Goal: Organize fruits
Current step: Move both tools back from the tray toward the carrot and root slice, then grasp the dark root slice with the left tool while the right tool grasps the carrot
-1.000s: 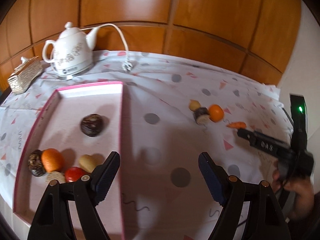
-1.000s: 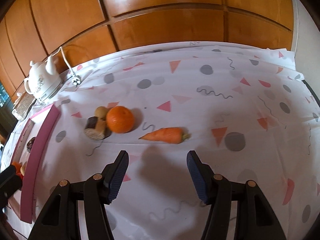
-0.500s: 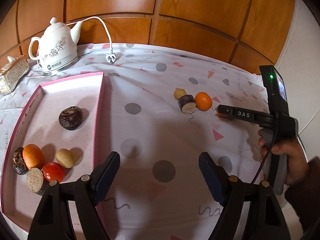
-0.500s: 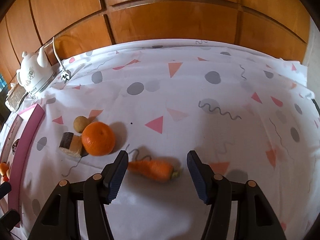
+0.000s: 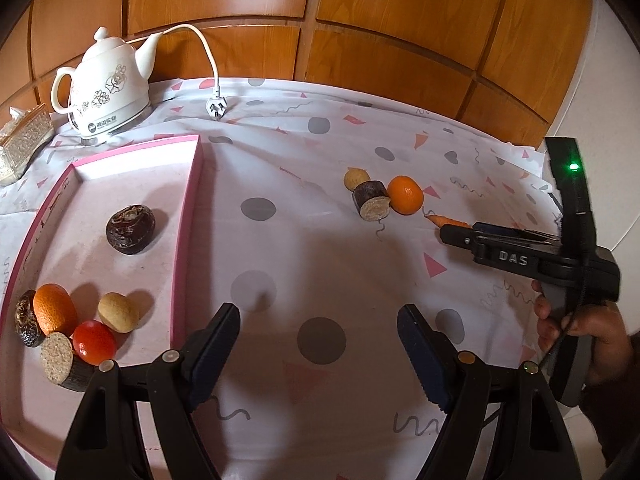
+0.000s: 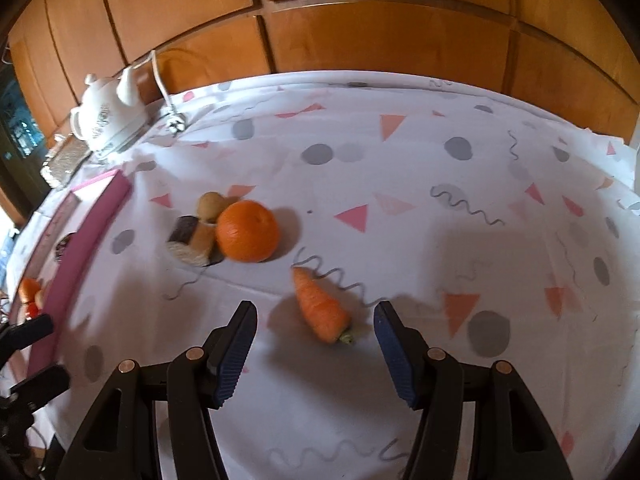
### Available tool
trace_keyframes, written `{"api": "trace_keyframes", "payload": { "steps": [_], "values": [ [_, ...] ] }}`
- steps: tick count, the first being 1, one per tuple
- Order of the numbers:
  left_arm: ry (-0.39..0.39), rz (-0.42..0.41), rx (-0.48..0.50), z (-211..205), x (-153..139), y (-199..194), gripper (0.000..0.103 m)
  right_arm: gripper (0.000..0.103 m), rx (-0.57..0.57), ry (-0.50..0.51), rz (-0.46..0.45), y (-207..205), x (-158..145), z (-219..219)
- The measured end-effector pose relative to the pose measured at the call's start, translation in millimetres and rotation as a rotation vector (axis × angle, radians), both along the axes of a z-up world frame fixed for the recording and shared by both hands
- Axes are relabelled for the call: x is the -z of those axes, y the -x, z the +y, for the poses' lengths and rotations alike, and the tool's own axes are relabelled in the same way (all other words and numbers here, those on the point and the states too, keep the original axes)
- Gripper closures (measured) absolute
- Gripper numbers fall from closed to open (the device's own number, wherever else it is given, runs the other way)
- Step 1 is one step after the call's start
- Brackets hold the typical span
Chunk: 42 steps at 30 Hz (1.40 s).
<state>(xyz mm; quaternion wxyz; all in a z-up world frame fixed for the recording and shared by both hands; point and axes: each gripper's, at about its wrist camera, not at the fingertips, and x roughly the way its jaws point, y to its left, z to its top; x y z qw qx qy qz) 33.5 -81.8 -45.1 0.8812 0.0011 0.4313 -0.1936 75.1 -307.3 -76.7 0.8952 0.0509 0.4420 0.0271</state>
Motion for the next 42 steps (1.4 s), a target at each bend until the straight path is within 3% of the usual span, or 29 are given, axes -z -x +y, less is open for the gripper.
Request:
{"api": "trace_keyframes", "payload": {
  "steps": [3, 7, 8, 13, 22, 33, 37, 42],
  "values": [
    [0.004, -0.001, 0.002, -0.5, -0.7, -0.7, 0.022, 0.050, 0.005, 0.043, -0.002, -6.9, 3.2, 1.7],
    [0.009, 0.006, 0.003, -3.1, -0.2, -4.5, 0.022, 0.076, 0.003, 0.108, -0.010, -8.5, 5.4, 6.2],
    [0.010, 0.008, 0.003, -4.4, 0.2, -6.5, 0.022, 0.077, 0.003, 0.111, -0.012, -8.0, 5.4, 5.8],
    [0.021, 0.013, -0.008, -10.3, -1.4, -15.2, 0.022, 0.078, 0.001, 0.115, -0.028, -4.4, 7.3, 5.1],
    [0.060, 0.101, -0.057, -27.5, 5.7, -46.1, 0.023, 0.078, -0.004, 0.130, -0.040, -3.1, 8.4, 7.2],
    [0.077, 0.060, -0.061, -60.3, 0.0, -79.8, 0.029, 0.078, 0.001, 0.106, -0.058, -1.6, 9.2, 3.9],
    [0.034, 0.057, -0.027, -76.0, 5.5, -91.3, 0.056, 0.078, 0.004, 0.099, -0.062, -1.6, 9.2, 3.3],
    [0.031, 0.078, -0.007, -88.4, 16.6, -101.7, 0.056, 0.078, 0.004, 0.093, -0.066, -1.5, 9.2, 2.9]
  ]
}}
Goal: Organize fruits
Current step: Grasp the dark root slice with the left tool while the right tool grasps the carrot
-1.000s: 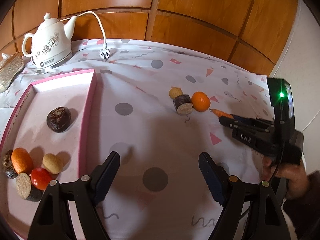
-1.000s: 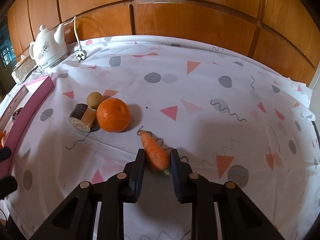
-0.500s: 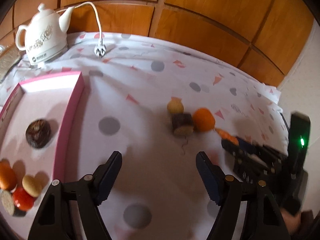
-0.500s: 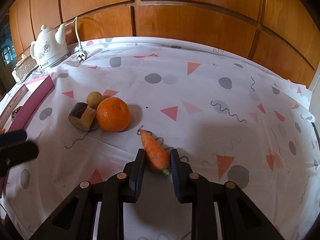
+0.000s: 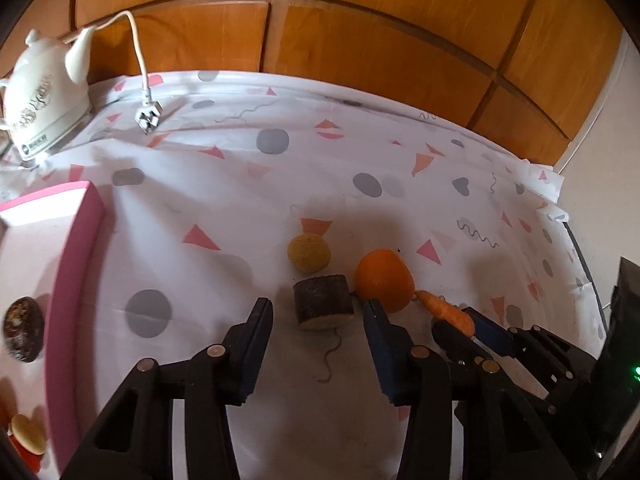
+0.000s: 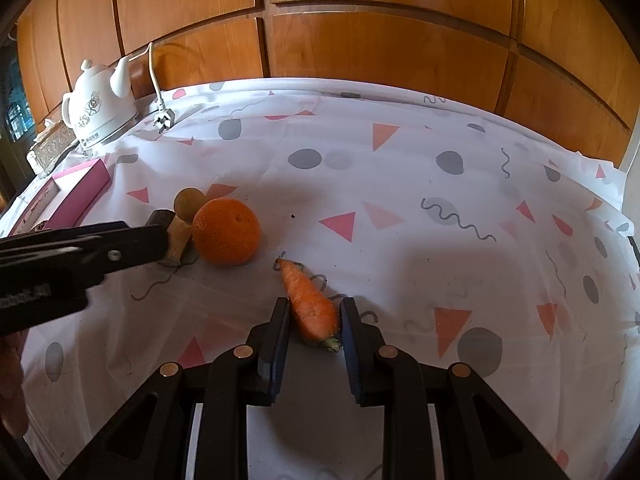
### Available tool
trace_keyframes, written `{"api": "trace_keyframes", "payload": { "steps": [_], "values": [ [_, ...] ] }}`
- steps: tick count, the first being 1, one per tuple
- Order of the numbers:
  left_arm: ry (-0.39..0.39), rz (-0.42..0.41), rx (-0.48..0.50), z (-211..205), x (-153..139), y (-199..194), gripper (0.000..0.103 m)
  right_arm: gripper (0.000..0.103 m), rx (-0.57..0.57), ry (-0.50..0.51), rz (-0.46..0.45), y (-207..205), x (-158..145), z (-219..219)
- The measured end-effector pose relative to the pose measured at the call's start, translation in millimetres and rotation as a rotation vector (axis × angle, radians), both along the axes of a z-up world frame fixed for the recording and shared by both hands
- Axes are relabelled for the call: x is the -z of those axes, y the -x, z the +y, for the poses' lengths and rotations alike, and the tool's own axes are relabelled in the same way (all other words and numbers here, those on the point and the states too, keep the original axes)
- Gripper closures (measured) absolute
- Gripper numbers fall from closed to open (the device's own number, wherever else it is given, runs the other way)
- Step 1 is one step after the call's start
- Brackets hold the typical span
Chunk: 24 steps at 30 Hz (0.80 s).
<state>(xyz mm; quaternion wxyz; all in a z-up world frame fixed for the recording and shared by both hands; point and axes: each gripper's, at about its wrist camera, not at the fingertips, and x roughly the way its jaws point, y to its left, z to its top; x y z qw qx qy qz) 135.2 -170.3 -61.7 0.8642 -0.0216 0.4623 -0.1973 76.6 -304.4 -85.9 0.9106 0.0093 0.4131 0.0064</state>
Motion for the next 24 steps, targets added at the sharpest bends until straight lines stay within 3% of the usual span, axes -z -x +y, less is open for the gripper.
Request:
{"api": "trace_keyframes", "payload": {
  "steps": [6, 7, 9, 16, 19, 24],
  "values": [
    [0.002, -0.012, 0.009, -6.1, 7.4, -8.1, 0.057, 0.078, 0.000, -0.006, -0.002, 0.7, 0.2, -0.5],
    [0.007, -0.017, 0.010, -5.6, 8.2, -9.0, 0.066, 0.078, 0.000, -0.007, -0.003, 0.8, 0.2, -0.5],
    [0.009, -0.011, 0.014, -3.4, 13.1, -9.7, 0.072, 0.078, 0.000, -0.007, -0.002, 0.9, 0.3, -0.7],
    [-0.022, -0.077, -0.006, 14.5, 10.6, 15.3, 0.072, 0.078, 0.000, 0.002, -0.001, 1.0, 0.9, -0.1],
    [-0.070, -0.130, -0.009, 22.2, 10.8, 34.3, 0.072, 0.078, 0.000, 0.001, 0.000, 0.5, 1.0, -0.1],
    [-0.109, -0.130, -0.001, 19.7, 20.5, 35.7, 0.072, 0.078, -0.001, 0.007, -0.005, 0.8, 1.2, 0.7]
  ]
}}
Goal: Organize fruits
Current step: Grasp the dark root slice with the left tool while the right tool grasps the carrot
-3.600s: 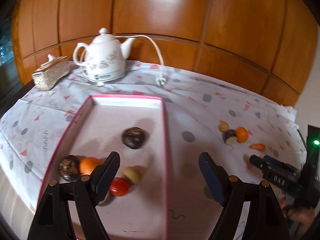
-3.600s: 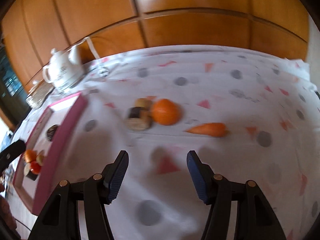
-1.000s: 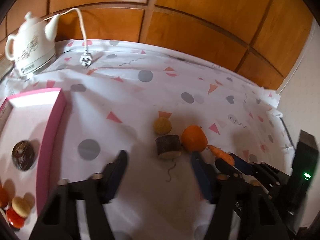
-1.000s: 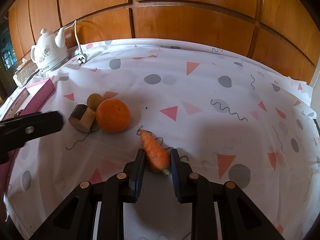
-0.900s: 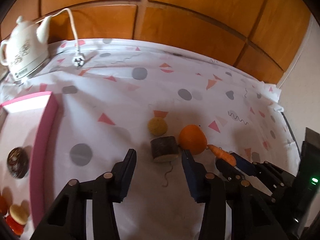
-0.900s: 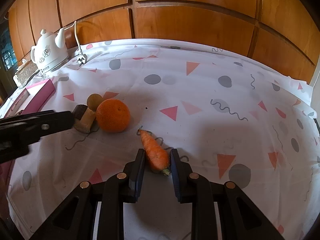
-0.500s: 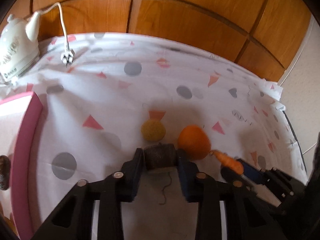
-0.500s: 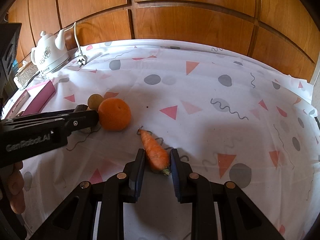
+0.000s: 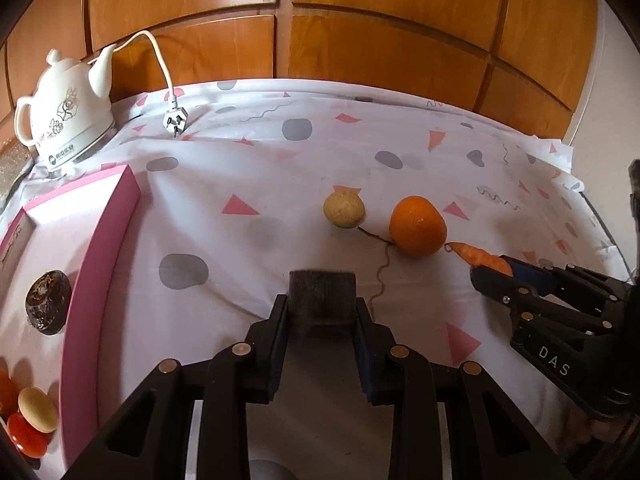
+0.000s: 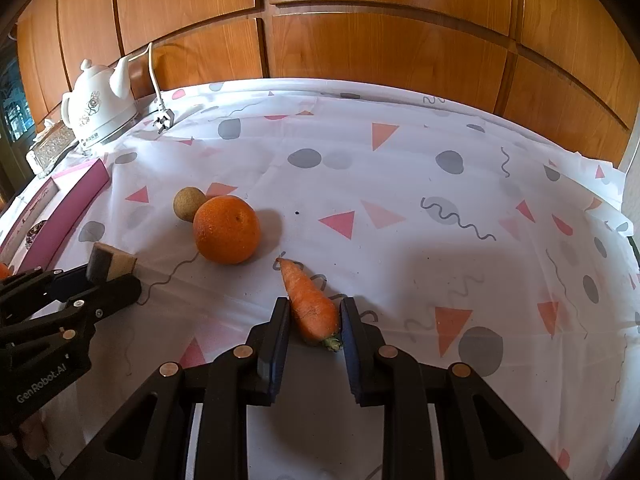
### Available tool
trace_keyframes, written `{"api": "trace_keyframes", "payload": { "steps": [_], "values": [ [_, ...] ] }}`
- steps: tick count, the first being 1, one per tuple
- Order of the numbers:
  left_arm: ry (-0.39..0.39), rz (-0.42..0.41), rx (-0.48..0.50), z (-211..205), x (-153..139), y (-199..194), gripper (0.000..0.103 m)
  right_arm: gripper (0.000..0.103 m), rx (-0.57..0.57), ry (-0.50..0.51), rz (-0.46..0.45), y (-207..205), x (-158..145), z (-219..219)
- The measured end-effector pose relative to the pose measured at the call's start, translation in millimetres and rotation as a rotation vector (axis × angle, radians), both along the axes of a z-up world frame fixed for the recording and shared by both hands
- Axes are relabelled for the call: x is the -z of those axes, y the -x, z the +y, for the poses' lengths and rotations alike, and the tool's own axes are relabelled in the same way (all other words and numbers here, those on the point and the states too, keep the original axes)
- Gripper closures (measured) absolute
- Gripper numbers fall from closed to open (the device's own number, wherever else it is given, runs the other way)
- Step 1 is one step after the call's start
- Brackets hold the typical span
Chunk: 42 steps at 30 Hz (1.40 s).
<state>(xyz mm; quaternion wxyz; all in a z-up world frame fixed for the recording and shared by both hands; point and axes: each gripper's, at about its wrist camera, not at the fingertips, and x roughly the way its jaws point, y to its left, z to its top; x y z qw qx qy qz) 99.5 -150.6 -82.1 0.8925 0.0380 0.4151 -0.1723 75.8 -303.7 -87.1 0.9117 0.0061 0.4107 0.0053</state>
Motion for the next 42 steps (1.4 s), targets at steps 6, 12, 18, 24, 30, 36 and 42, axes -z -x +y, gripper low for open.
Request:
{"api": "trace_keyframes", "payload": {
  "steps": [6, 12, 18, 24, 30, 36, 42],
  "values": [
    [0.046, 0.011, 0.002, 5.6, 2.1, -2.2, 0.072, 0.078, 0.000, 0.003, 0.001, 0.2, 0.0, 0.5],
    [0.041, 0.008, 0.002, 3.8, 1.6, -1.7, 0.072, 0.078, -0.001, 0.004, 0.018, -1.7, 0.3, 1.3],
    [0.048, 0.007, 0.003, 4.6, 1.4, -1.4, 0.072, 0.078, -0.001, 0.038, 0.019, -2.1, 0.8, 5.9],
    [0.054, 0.006, 0.002, 5.3, 0.9, -0.9, 0.073, 0.079, -0.001, 0.069, 0.007, -0.3, 0.8, 9.3],
    [0.047, 0.002, 0.001, 4.7, 0.0, -0.1, 0.073, 0.079, -0.001, 0.068, 0.003, 0.4, 0.8, 8.8],
    [0.032, -0.004, -0.009, 5.6, -3.3, 6.0, 0.074, 0.079, -0.005, 0.066, 0.003, 1.0, 0.5, 9.0],
    [0.024, 0.006, -0.015, 14.2, -9.1, 19.2, 0.074, 0.079, -0.007, 0.065, 0.003, 1.8, -0.5, 9.0]
  ]
}}
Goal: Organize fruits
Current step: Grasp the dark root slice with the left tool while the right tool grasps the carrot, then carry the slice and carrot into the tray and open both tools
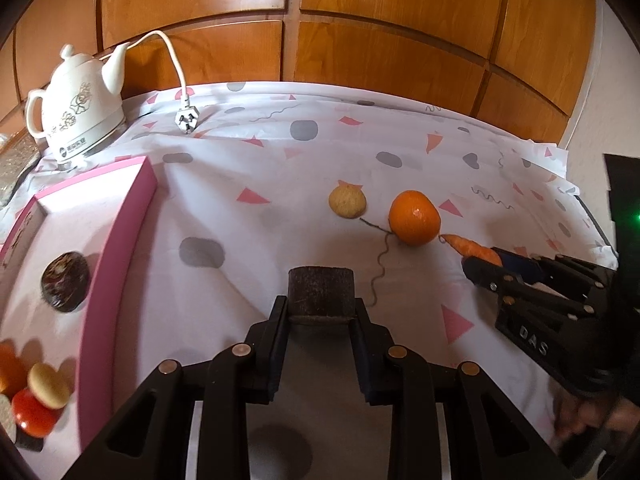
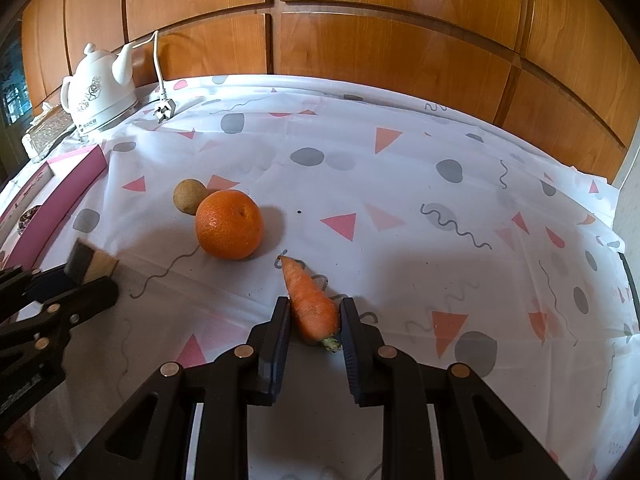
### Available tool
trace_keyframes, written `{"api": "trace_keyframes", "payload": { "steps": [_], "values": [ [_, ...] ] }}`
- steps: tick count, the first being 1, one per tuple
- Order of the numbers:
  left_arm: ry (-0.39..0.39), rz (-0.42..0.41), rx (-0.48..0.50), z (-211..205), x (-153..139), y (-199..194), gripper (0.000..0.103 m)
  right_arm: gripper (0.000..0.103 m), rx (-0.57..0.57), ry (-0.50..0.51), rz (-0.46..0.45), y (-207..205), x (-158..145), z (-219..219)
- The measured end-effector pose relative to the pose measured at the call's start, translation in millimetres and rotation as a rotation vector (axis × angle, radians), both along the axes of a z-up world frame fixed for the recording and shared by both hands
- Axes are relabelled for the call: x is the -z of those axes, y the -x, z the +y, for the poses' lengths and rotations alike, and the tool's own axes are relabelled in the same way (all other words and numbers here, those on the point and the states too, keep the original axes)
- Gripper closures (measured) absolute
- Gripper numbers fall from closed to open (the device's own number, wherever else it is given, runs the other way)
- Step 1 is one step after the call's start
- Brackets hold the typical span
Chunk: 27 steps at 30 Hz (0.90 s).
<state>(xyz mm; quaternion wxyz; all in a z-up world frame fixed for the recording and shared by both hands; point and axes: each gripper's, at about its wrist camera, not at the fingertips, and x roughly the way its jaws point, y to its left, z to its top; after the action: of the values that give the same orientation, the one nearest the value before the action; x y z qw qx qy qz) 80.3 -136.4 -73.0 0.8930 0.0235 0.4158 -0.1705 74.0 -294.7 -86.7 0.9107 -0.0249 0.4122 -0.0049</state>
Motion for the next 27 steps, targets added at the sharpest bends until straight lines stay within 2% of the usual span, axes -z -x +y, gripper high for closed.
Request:
{"api": "trace_keyframes", "payload": {
  "steps": [3, 10, 21, 27],
  "values": [
    [0.022, 0.015, -0.015, 8.8, -6.0, 6.3, 0.073, 0.079, -0.001, 0.007, 0.004, 0.3, -0.2, 1.1],
    [0.038, -0.025, -0.025, 26.2, -30.4, 23.0, 0.073, 0.079, -0.011, 0.034, 0.028, 5.6, -4.1, 9.0],
    [0.065, -0.034, -0.072, 54.3, -45.5, 30.3, 0.073, 0.079, -0.033, -0.040, 0.045, 20.2, -7.6, 25.1],
    [0.078, -0.035, -0.101, 68.1, -47.6, 30.9, 0.073, 0.079, -0.065, -0.155, 0.067, 24.8, -9.9, 33.3]
  ]
}}
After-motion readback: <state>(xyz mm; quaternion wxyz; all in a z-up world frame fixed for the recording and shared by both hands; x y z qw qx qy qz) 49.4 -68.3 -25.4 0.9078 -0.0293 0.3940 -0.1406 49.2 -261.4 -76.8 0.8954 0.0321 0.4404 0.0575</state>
